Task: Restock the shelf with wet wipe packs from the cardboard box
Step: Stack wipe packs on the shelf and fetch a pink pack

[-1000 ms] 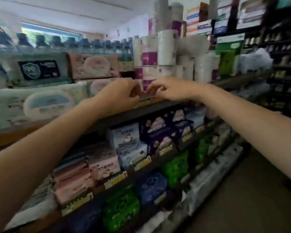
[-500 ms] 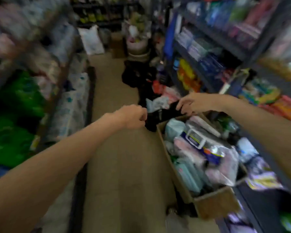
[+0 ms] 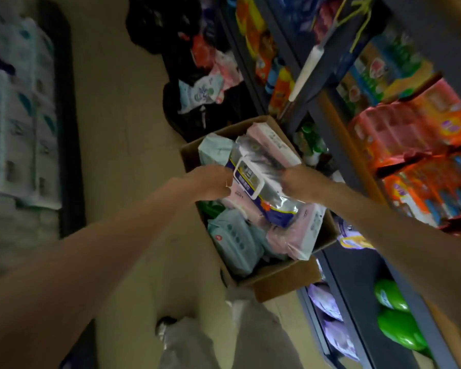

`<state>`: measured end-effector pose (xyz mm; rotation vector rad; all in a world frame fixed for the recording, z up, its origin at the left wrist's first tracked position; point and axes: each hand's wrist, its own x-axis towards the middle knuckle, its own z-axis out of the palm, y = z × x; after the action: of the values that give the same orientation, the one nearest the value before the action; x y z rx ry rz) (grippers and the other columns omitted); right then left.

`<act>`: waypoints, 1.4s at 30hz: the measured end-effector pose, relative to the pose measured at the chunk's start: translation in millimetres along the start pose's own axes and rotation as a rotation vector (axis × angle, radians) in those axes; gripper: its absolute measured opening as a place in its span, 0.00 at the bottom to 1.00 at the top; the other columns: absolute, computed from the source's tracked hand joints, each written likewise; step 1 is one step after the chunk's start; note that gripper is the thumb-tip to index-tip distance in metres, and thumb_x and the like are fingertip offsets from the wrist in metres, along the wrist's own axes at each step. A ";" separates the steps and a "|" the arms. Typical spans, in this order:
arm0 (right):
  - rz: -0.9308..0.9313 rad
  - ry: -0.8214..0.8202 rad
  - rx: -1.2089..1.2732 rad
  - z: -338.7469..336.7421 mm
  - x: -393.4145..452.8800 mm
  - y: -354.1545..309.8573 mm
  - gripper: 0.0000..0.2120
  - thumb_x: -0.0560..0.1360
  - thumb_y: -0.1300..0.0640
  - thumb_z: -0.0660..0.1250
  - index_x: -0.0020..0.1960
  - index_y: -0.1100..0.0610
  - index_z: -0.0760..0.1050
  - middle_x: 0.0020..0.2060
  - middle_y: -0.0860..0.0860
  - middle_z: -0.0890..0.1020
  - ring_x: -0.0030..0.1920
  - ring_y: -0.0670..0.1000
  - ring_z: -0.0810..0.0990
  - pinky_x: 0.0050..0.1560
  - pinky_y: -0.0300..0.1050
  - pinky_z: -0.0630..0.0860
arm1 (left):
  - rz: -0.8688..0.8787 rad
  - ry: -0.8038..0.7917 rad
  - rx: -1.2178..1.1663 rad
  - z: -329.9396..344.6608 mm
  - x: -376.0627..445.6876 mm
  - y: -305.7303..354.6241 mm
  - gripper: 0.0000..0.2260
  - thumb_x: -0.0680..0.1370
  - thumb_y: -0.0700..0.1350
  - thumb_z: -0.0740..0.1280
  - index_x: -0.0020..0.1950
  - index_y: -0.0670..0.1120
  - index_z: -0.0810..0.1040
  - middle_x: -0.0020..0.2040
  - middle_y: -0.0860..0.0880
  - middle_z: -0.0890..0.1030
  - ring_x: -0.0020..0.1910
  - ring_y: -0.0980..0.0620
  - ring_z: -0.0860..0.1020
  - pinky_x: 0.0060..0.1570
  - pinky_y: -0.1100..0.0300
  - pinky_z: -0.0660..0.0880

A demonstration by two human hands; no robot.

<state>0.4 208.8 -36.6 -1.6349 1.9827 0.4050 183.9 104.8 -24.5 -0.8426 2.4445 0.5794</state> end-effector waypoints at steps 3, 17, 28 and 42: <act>-0.211 0.047 -0.001 25.8 9.8 -22.7 0.10 0.75 0.58 0.60 0.47 0.63 0.77 0.47 0.61 0.81 0.50 0.60 0.79 0.48 0.50 0.73 | -0.033 -0.050 -0.007 29.0 17.6 5.6 0.13 0.78 0.43 0.59 0.61 0.43 0.73 0.61 0.43 0.76 0.60 0.43 0.75 0.55 0.54 0.72; -0.163 -0.066 0.015 132.0 90.8 -126.3 0.13 0.77 0.65 0.57 0.58 0.64 0.75 0.57 0.60 0.79 0.58 0.60 0.77 0.55 0.51 0.74 | -0.354 -0.175 -0.096 101.7 -1.9 -58.3 0.14 0.78 0.43 0.58 0.64 0.46 0.71 0.63 0.46 0.75 0.64 0.47 0.72 0.66 0.54 0.60; -0.225 0.036 0.149 87.5 59.9 -117.1 0.06 0.72 0.66 0.62 0.42 0.64 0.78 0.42 0.61 0.81 0.48 0.61 0.80 0.48 0.50 0.77 | -0.247 -0.123 0.049 84.6 -55.6 -82.2 0.34 0.77 0.42 0.64 0.76 0.49 0.49 0.74 0.45 0.62 0.67 0.45 0.69 0.70 0.47 0.57; -1.227 0.897 0.011 -240.7 -92.1 -340.3 0.06 0.71 0.62 0.58 0.37 0.62 0.71 0.33 0.56 0.76 0.40 0.50 0.69 0.39 0.46 0.66 | -0.310 0.916 0.267 -102.3 -324.8 -167.6 0.53 0.56 0.66 0.72 0.74 0.46 0.56 0.73 0.48 0.65 0.73 0.50 0.62 0.70 0.56 0.44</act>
<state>291.3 77.2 246.8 -2.8845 0.9686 -0.9208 487.0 75.7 202.0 -1.5724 2.9488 -0.3391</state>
